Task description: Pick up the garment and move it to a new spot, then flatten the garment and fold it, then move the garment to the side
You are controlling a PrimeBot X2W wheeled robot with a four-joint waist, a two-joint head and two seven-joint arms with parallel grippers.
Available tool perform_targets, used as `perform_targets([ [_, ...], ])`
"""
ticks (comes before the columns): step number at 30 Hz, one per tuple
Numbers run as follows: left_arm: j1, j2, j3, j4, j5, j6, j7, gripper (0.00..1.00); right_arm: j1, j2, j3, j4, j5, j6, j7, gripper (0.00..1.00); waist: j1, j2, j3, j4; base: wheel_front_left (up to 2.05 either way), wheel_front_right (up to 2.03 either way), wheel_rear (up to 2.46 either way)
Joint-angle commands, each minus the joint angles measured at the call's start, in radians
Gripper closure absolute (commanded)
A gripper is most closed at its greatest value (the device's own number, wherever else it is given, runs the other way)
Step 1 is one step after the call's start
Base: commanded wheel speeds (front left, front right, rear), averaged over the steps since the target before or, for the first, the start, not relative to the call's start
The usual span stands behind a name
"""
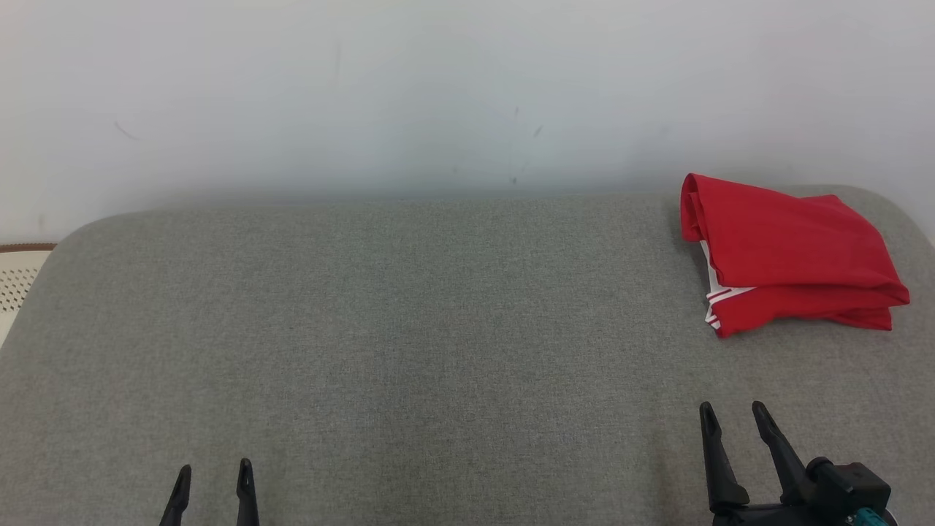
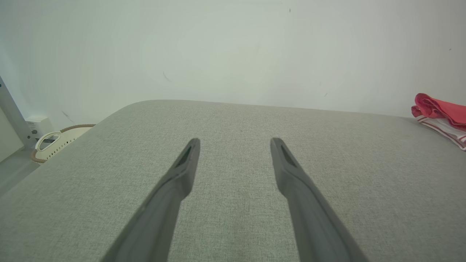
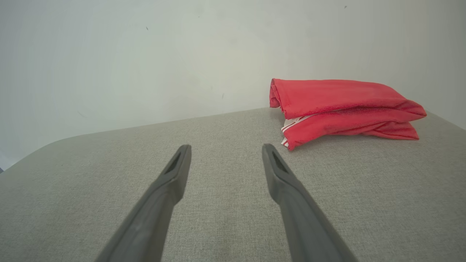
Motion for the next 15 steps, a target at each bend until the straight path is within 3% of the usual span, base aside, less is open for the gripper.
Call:
perform_targets([
  [1, 0.015, 0.001, 0.001, 0.004, 0.005, 0.000, -0.004, 0.00, -0.005, -0.007, 0.004, 0.002, 0.007, 0.000, -0.003, 0.00, 0.0000, 0.0000, -0.001, 0.001, 0.00, 0.00, 0.00],
  [2, 0.015, 0.001, 0.001, 0.005, 0.005, -0.001, -0.004, 0.00, -0.006, -0.008, 0.005, 0.003, 0.009, 0.000, -0.003, 0.00, 0.0000, 0.0000, -0.001, 0.001, 0.00, 0.00, 0.00],
  [3, 0.000, 0.000, 0.000, 0.002, 0.000, 0.000, 0.000, 1.00, -0.001, -0.002, 0.003, 0.001, 0.001, 0.000, 0.000, 1.00, 0.0000, 0.0000, -0.001, 0.001, 0.00, 0.00, 0.00],
  [7, 0.000, -0.003, -0.003, 0.036, -0.009, -0.001, 0.006, 1.00, 0.011, 0.005, -0.001, 0.033, 0.008, 0.000, 0.009, 1.00, 0.0000, 0.0000, -0.002, 0.001, 0.00, 0.00, 0.00],
  [15, -0.063, -0.002, -0.056, 0.093, -0.201, -0.023, 0.006, 1.00, -0.035, -0.002, -0.084, 0.078, 0.150, 0.000, 0.084, 1.00, 0.0000, 0.0000, 0.001, -0.001, 0.00, 0.00, 0.00],
])
